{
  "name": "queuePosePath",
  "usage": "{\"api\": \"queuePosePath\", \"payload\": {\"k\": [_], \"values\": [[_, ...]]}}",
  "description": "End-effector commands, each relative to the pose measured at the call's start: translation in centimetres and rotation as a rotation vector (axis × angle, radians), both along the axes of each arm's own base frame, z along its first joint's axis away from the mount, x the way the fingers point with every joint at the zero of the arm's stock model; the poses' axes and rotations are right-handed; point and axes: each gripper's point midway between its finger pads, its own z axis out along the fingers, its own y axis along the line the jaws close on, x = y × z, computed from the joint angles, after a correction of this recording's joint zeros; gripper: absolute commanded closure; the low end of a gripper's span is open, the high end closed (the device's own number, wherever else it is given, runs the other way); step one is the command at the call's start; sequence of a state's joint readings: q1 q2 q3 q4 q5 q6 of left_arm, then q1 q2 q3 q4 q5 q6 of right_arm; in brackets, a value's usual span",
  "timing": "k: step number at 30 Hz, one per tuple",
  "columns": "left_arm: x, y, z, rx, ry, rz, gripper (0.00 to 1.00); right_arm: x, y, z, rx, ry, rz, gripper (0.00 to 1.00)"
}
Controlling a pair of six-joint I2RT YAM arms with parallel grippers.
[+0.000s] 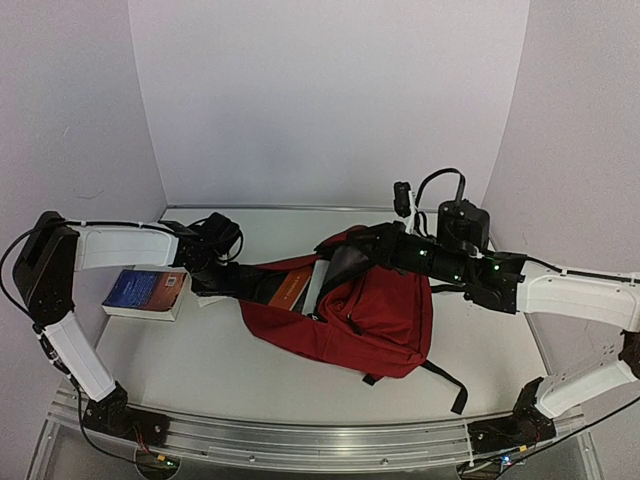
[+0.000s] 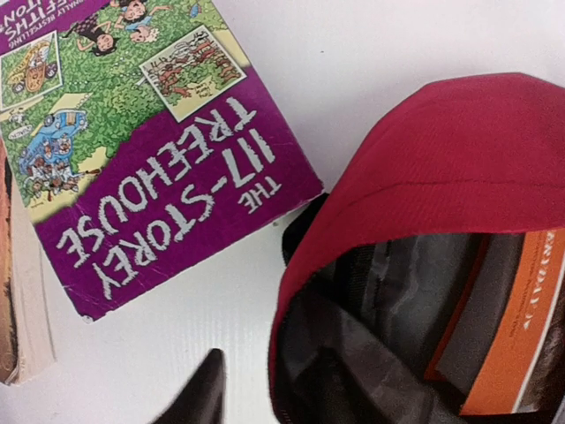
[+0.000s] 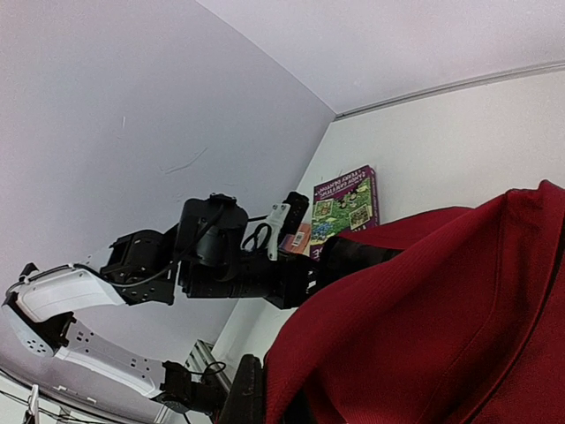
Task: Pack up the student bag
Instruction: Adjust the student bag at the center of the board.
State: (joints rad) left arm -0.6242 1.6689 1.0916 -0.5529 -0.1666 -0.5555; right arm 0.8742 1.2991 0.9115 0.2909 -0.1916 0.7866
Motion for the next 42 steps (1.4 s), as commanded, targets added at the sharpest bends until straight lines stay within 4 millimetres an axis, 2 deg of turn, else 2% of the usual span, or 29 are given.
{"api": "queuePosePath", "payload": {"k": [1,2,4,9,10,14,18,21,23,25,27,28,31,33,37,42], "values": [[0.5,-1.3,2.9,-0.099,-0.078,-0.020,0.91,1.6,-1.7,0.6,-0.024,-0.045,-0.092,1.00],[0.2,-1.2,3.0,-0.108,-0.077,-0.020,0.97,1.9,-1.9,0.2,-0.035,-0.042,-0.101,1.00],[-0.5,-0.9,3.3,-0.124,-0.070,-0.010,1.00,3.1,-2.8,-0.6,-0.054,-0.032,-0.131,1.00],[-3.2,-0.3,3.7,-0.219,-0.042,0.030,1.00,5.8,-6.5,-3.4,-0.088,0.023,-0.222,1.00],[-3.6,-0.8,3.9,-0.263,-0.034,0.024,1.00,6.4,-7.7,-4.3,-0.094,0.044,-0.248,1.00],[-5.7,-1.2,3.0,-0.361,0.010,0.022,0.98,7.1,-10.5,-7.6,-0.126,0.112,-0.314,1.00],[-6.5,-1.3,2.2,-0.391,0.046,0.028,0.93,6.7,-11.9,-10.8,-0.148,0.186,-0.357,1.00],[-6.6,-1.7,2.4,-0.413,0.053,0.030,0.86,6.1,-13.0,-13.4,-0.150,0.268,-0.404,1.00],[-6.4,-1.8,3.0,-0.426,0.044,0.034,0.75,5.5,-13.9,-14.9,-0.147,0.312,-0.443,0.94],[-6.3,-1.8,3.7,-0.435,0.035,0.037,0.65,4.9,-14.7,-16.0,-0.148,0.339,-0.473,0.93],[-6.1,-1.6,4.3,-0.424,0.022,0.046,0.53,4.6,-15.3,-16.1,-0.142,0.340,-0.493,0.90],[-5.9,-1.1,4.5,-0.406,0.013,0.057,0.47,4.4,-15.6,-15.8,-0.139,0.333,-0.502,0.85],[-5.1,0.9,4.4,-0.336,0.005,0.104,0.29,4.0,-16.4,-15.0,-0.163,0.312,-0.520,0.49],[-4.5,2.3,4.4,-0.330,0.018,0.138,0.23,4.1,-17.3,-14.1,-0.201,0.290,-0.556,0.32],[-3.2,4.1,5.8,-0.378,-0.013,0.169,0.14,3.7,-19.2,-11.7,-0.275,0.235,-0.609,0.18],[-1.5,6.6,7.6,-0.400,-0.066,0.212,0.05,3.2,-19.3,-5.1,-0.218,0.101,-0.583,0.03]]}}
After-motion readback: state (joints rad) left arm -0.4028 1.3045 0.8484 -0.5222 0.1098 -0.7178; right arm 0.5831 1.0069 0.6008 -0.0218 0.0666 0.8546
